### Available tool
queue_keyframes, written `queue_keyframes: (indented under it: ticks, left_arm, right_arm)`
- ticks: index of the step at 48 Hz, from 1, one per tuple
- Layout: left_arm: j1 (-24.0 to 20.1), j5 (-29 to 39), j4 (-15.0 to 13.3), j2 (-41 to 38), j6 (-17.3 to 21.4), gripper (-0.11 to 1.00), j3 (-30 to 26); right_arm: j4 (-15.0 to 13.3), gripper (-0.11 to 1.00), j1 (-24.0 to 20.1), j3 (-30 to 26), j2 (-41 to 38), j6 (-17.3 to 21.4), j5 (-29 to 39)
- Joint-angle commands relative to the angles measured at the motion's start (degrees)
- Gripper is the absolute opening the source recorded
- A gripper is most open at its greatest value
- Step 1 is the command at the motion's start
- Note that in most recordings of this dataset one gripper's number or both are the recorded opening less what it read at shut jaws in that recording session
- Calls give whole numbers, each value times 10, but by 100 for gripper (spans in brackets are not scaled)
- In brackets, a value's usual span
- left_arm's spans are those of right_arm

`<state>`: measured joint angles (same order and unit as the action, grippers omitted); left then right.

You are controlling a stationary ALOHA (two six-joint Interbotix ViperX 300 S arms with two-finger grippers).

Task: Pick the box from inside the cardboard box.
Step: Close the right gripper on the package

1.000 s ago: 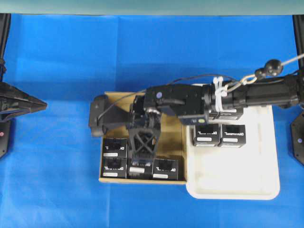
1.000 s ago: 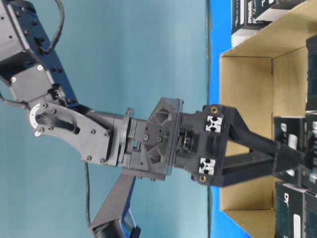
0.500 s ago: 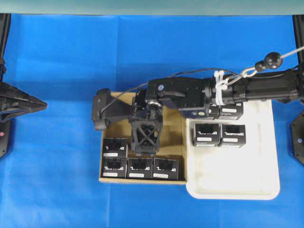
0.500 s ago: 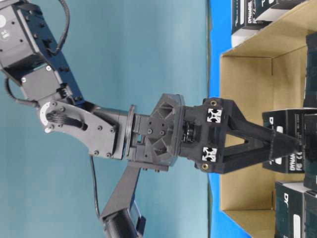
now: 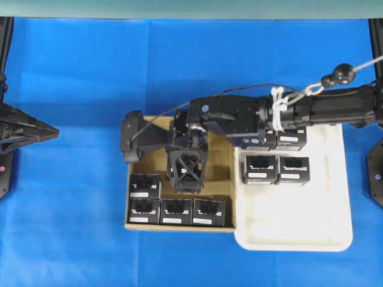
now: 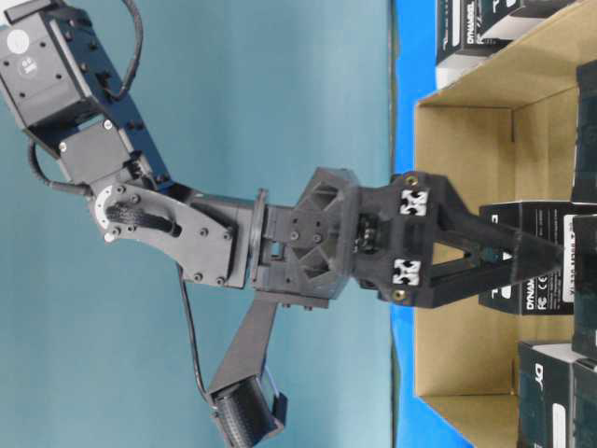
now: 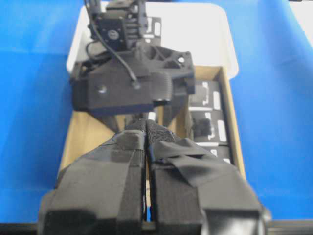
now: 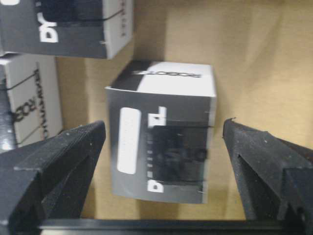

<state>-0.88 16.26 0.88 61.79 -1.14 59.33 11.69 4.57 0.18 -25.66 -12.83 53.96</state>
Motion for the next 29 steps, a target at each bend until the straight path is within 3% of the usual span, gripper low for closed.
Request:
queue_keyframes:
  ticks: [1, 21, 29]
  left_arm:
    - [-2, -5, 1, -5, -1, -2, -13]
    - [-9, -8, 1, -9, -1, -2, -13]
    - [-9, -20, 2, -9, 0, -2, -13]
  right_arm:
    - [0, 98, -3, 4, -4, 0, -13]
    - [0, 96, -5, 31, -10, 5, -59]
    - [1, 77, -5, 25, -6, 8, -59]
